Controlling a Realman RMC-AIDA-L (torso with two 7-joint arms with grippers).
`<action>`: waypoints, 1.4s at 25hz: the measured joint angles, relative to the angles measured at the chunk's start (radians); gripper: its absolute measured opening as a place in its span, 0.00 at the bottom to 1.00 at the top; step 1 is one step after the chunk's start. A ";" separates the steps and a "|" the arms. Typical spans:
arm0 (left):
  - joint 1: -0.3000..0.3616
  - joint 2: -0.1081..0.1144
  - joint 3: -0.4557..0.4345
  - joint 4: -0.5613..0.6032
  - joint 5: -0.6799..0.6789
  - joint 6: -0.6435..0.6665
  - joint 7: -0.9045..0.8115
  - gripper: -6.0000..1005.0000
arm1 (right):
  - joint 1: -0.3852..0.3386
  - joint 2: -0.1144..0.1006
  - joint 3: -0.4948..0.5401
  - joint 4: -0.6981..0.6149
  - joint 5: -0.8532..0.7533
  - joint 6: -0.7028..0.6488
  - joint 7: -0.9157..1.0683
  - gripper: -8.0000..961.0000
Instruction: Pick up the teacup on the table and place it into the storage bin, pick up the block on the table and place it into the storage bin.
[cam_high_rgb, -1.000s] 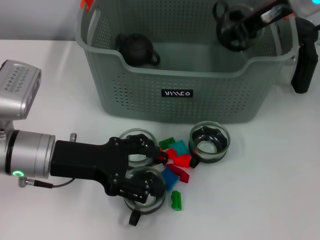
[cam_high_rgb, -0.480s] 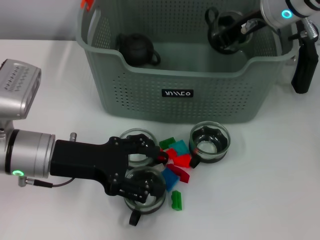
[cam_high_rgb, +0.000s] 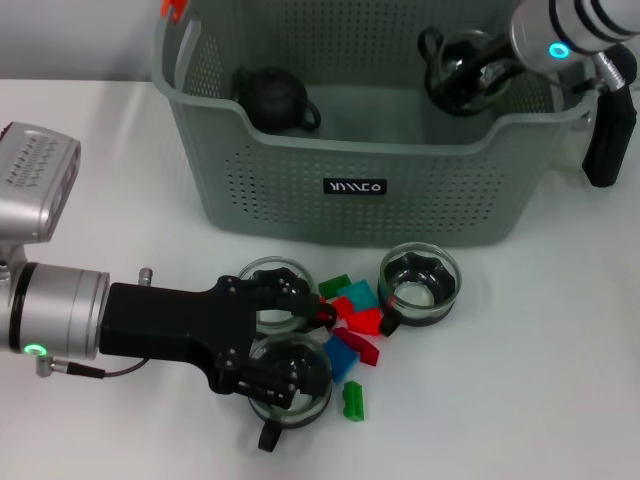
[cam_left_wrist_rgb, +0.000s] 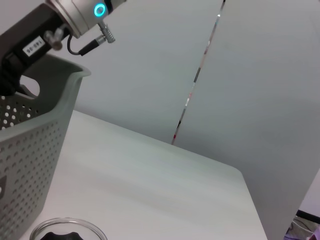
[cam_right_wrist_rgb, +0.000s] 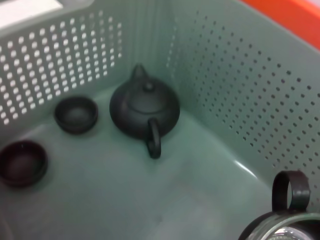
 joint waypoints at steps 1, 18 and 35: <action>0.000 0.000 0.000 0.000 0.000 0.000 0.000 0.95 | 0.000 0.002 -0.006 0.000 -0.008 0.000 0.004 0.07; 0.005 0.000 -0.002 0.001 -0.002 0.000 0.001 0.95 | -0.002 0.008 -0.032 -0.003 -0.042 0.001 0.023 0.07; 0.006 -0.001 -0.002 0.001 -0.002 0.000 -0.001 0.95 | -0.006 0.012 -0.043 -0.030 -0.040 -0.010 0.023 0.29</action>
